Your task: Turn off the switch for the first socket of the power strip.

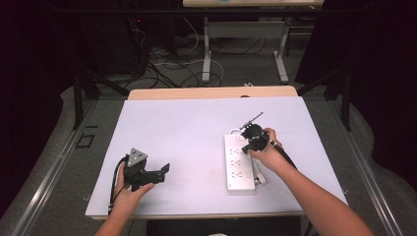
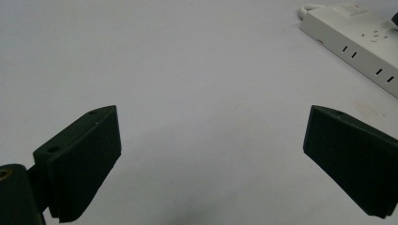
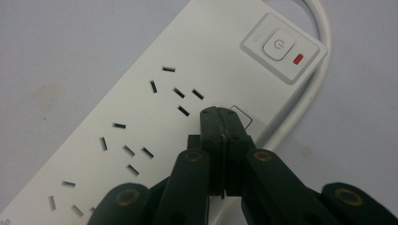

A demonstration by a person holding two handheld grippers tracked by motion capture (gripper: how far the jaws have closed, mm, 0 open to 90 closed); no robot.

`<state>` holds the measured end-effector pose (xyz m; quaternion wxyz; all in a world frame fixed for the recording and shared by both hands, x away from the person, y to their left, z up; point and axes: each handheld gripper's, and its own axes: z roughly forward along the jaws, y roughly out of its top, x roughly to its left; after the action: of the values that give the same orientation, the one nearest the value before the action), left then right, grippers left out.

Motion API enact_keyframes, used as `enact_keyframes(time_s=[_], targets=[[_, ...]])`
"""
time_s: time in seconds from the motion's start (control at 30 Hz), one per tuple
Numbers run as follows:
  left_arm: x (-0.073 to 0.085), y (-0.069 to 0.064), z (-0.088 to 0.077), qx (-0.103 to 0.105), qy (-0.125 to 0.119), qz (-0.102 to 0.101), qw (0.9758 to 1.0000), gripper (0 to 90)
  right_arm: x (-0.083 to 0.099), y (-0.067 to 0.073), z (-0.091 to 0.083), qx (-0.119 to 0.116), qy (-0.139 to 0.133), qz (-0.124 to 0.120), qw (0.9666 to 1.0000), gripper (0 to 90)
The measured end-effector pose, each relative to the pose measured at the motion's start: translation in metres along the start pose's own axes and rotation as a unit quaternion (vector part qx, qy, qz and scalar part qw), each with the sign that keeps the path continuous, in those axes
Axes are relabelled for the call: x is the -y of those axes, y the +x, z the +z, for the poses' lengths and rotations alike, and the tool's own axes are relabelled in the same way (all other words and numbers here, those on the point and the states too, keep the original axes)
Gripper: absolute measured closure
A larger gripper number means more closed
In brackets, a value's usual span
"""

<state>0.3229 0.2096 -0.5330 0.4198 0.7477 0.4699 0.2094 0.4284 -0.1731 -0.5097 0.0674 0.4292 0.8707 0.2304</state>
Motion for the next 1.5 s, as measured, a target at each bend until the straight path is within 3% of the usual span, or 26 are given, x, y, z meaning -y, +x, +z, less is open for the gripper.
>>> enact_keyframes(time_s=[0.03,0.07,0.13,0.4,0.43,0.57,0.67,0.77,0.8,0.83,0.9,0.97,1.5], targets=[[0.0,-0.0001,0.0001,0.0,0.0,-0.001,1.0,4.5,-0.0009,-0.0009,-0.0031,0.006,0.022,-0.005,0.9997,90.0],[-0.0001,0.0003,-0.0001,0.0,0.001,0.003,1.0,4.5,-0.0005,-0.0004,-0.0025,0.006,0.019,0.003,0.9998,90.0],[-0.0002,0.0003,-0.0001,0.0,0.001,0.003,1.0,4.6,0.0017,-0.0019,0.0006,-0.005,-0.011,0.0,0.9999,90.0],[-0.0001,0.0003,0.0,0.0,0.001,0.004,1.0,4.6,0.002,-0.0007,0.0001,-0.004,-0.007,0.014,0.9999,90.0],[-0.0001,0.0003,0.0,-0.001,0.001,0.003,1.0,4.6,0.0024,-0.0026,0.0002,-0.001,-0.008,0.002,1.0,90.0],[-0.0002,0.0003,0.0,0.0,0.001,0.004,1.0,4.6,0.0022,-0.0021,-0.0024,-0.001,0.007,0.004,1.0,90.0],[-0.0001,0.0002,0.0,-0.001,0.002,0.004,1.0,4.6,0.004,-0.0027,0.0001,-0.009,-0.019,0.003,0.9998,90.0],[-0.0001,0.0003,-0.0001,-0.001,0.002,0.004,1.0,4.7,0.0044,-0.0028,-0.0003,-0.007,-0.016,0.005,0.9998,90.0],[-0.0001,0.0002,0.0,-0.001,0.002,0.004,1.0,4.6,0.0036,-0.0033,-0.0024,-0.004,0.0,0.001,1.0,90.0],[-0.0001,0.0002,0.0001,0.0,0.002,0.004,1.0,4.6,0.0036,-0.0033,-0.0024,-0.004,0.0,0.001,1.0,90.0],[-0.0001,0.0001,0.0002,0.0,0.002,0.004,1.0,4.6,0.0044,-0.0018,-0.0025,-0.005,-0.001,0.014,0.9999,90.0],[-0.0001,0.0,0.0003,0.0,0.002,0.004,1.0,4.7,0.0061,-0.0018,0.0003,-0.009,-0.027,0.011,0.9995,90.0],[0.0,0.0,0.0002,0.0,0.003,0.004,1.0,4.7,0.0075,-0.0014,0.0002,-0.005,-0.023,0.003,0.9997,90.0]])
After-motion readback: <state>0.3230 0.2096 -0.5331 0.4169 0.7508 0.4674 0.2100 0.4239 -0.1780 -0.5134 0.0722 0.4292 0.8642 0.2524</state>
